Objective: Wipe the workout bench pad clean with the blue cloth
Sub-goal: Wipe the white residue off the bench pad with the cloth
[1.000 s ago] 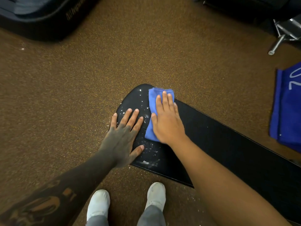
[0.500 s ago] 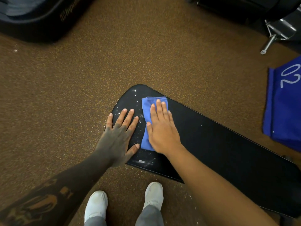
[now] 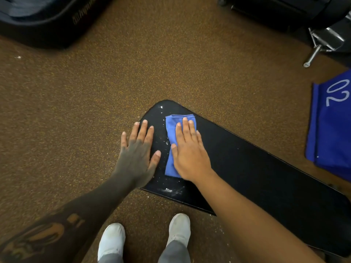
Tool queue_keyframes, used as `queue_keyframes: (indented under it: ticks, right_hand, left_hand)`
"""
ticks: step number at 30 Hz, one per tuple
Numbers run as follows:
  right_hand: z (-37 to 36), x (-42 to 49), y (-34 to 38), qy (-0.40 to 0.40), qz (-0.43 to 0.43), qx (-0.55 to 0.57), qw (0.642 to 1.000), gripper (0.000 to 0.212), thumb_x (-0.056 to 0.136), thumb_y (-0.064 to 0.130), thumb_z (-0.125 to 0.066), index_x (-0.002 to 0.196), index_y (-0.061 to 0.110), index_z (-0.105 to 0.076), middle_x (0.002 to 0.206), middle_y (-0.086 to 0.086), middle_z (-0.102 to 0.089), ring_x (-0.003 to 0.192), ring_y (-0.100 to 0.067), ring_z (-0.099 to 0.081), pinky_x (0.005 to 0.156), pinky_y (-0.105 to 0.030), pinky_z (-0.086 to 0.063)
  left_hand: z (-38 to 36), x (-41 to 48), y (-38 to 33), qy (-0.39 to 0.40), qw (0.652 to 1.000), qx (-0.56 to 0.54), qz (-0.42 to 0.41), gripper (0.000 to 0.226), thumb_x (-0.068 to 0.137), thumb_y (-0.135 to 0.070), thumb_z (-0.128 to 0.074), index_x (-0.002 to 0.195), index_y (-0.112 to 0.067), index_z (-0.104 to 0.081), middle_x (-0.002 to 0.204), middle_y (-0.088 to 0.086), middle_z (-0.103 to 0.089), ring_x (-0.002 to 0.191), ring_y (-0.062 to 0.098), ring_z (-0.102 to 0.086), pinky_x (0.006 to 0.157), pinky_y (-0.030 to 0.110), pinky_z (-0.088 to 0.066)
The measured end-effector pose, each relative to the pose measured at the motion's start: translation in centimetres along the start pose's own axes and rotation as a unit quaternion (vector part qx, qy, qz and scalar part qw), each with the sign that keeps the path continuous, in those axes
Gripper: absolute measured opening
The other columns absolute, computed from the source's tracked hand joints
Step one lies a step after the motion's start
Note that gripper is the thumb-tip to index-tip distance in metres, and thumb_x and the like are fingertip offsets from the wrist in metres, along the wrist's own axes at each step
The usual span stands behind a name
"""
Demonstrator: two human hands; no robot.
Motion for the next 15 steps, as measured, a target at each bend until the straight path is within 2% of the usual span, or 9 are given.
queue_keyframes:
  ticks: [5, 8, 10, 12, 15]
  right_hand:
    - [1.4, 4.5, -0.5, -0.010, -0.024, 0.009, 1.000, 0.062, 0.104, 0.033, -0.025, 0.156, 0.009, 0.000, 0.164, -0.010, 0.011, 0.150, -0.024, 0.016, 0.123, -0.044, -0.002]
    - [1.7, 5.7, -0.7, -0.018, -0.048, 0.022, 0.998, 0.062, 0.104, 0.032, -0.026, 0.156, 0.010, 0.000, 0.164, -0.012, 0.010, 0.150, -0.025, 0.014, 0.123, -0.044, -0.002]
    - [1.4, 4.5, -0.2, -0.027, -0.037, 0.021, 0.999, 0.062, 0.104, 0.033, -0.026, 0.156, 0.012, -0.001, 0.164, -0.012, 0.009, 0.151, -0.026, 0.014, 0.123, -0.045, -0.002]
    - [0.8, 2.7, 0.5, -0.028, -0.007, 0.008, 1.000, 0.062, 0.103, 0.034, -0.027, 0.157, 0.016, -0.002, 0.165, -0.011, 0.008, 0.151, -0.027, 0.013, 0.123, -0.045, -0.002]
    - [0.5, 2.5, 0.5, -0.017, 0.008, 0.004, 1.000, 0.061, 0.103, 0.034, -0.029, 0.157, 0.017, -0.005, 0.165, -0.010, 0.006, 0.151, -0.027, 0.011, 0.122, -0.046, -0.005]
  left_hand:
    - [0.4, 1.1, 2.8, -0.044, 0.966, -0.203, 0.151, 0.067, 0.103, -0.047, -0.033, 0.159, -0.019, -0.008, 0.169, 0.006, -0.010, 0.154, 0.025, -0.017, 0.121, 0.051, -0.022]
    - [0.1, 1.7, 3.9, -0.037, 0.941, -0.286, 0.177, 0.059, 0.105, -0.041, -0.039, 0.158, -0.025, -0.018, 0.161, 0.006, -0.035, 0.145, 0.027, -0.037, 0.118, 0.047, -0.030]
    - [0.0, 1.8, 4.3, -0.032, 0.928, -0.323, 0.182, 0.055, 0.106, -0.041, -0.040, 0.157, -0.029, -0.022, 0.158, 0.005, -0.041, 0.139, 0.026, -0.043, 0.113, 0.038, -0.032]
    - [0.0, 1.9, 4.6, -0.031, 0.918, -0.350, 0.184, 0.053, 0.105, -0.040, -0.042, 0.156, -0.031, -0.026, 0.155, 0.004, -0.044, 0.129, 0.018, -0.046, 0.103, 0.029, -0.030]
    - [-0.1, 2.0, 4.8, -0.031, 0.912, -0.368, 0.180, 0.052, 0.105, -0.041, -0.044, 0.154, -0.033, -0.030, 0.151, 0.001, -0.049, 0.120, 0.010, -0.045, 0.102, 0.028, -0.033]
Point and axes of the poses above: each hand's wrist, its own x-axis towards the middle knuckle, its own z-axis out of the back of the hand, y = z × x, the point moved 7 cm from there along x, towards the middle knuckle
